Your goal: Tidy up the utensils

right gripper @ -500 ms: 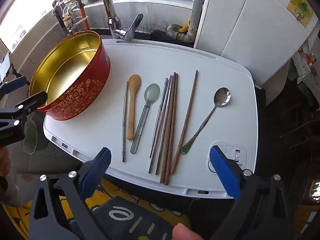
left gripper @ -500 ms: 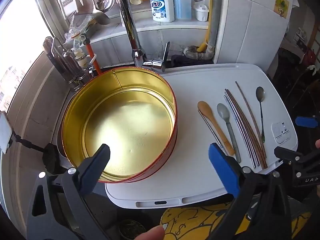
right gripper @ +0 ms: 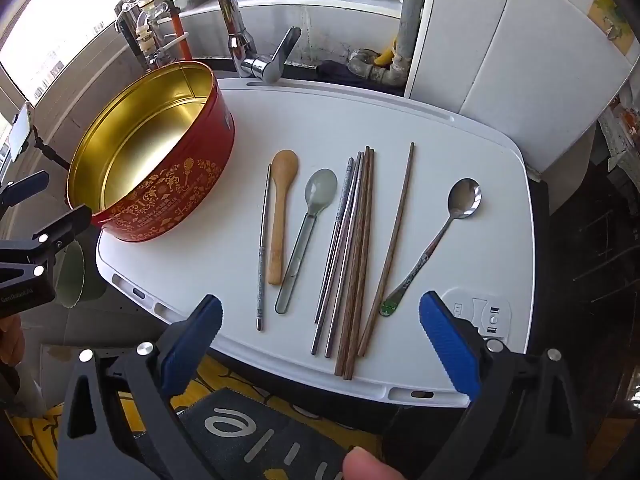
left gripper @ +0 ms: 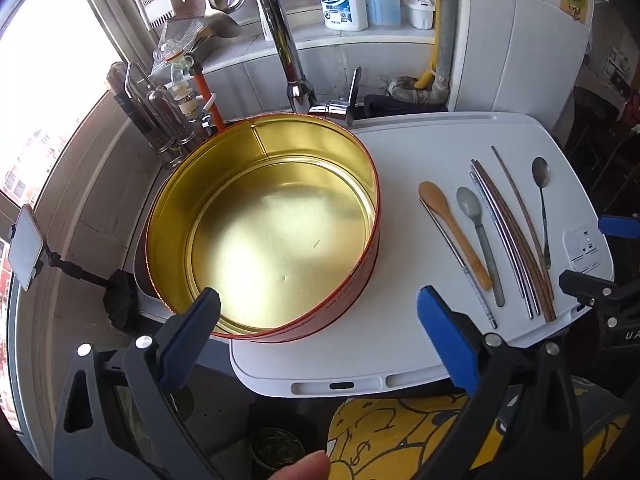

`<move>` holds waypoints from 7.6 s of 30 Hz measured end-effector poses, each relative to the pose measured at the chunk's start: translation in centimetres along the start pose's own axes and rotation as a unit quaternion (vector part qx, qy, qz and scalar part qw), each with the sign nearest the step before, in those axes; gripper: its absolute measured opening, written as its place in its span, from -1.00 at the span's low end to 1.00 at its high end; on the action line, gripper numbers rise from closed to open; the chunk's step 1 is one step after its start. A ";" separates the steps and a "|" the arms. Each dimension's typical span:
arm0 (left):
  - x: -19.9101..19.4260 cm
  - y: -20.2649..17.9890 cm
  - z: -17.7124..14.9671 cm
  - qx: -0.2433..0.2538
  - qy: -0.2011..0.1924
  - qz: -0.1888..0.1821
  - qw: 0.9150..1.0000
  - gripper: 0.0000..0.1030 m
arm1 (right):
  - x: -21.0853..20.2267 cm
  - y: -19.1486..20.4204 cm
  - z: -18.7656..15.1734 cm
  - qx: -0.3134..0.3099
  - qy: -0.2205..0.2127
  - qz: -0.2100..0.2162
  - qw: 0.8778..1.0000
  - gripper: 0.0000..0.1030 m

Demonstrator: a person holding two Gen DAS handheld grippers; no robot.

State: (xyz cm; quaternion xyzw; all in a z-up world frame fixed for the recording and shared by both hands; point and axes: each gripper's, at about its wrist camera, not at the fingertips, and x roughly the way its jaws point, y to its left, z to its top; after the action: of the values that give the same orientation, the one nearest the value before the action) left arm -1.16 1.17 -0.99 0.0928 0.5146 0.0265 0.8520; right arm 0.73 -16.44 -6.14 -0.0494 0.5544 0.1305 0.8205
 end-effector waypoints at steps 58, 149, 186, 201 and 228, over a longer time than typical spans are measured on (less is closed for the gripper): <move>-0.7 -0.5 -1.0 0.015 -0.027 -0.027 0.999 0.87 | 0.1 -2.2 -1.1 0.061 0.021 -0.034 0.997 0.93; 13.5 -11.2 1.3 -0.034 0.032 -0.015 0.999 0.64 | 12.0 -14.9 2.0 0.105 -0.020 -0.066 0.992 0.67; 9.4 -8.4 -0.1 -0.147 -0.049 -0.077 0.985 -0.91 | 5.8 -15.3 3.8 0.098 -0.125 -0.045 0.986 -0.28; 7.0 -6.0 -0.3 -0.156 -0.092 -0.086 0.980 -0.91 | -0.9 -12.9 1.5 0.097 -0.206 -0.034 0.973 -0.28; 2.5 15.9 3.4 -0.283 -0.177 -0.079 0.939 -0.91 | -4.3 11.9 15.2 -0.071 -0.264 0.098 0.957 -0.28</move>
State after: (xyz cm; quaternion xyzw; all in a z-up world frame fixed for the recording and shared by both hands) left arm 3.80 16.70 1.30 -0.1902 0.3320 0.0865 0.9198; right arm 9.60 -2.22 4.40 -0.0170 0.3096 0.2572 0.9153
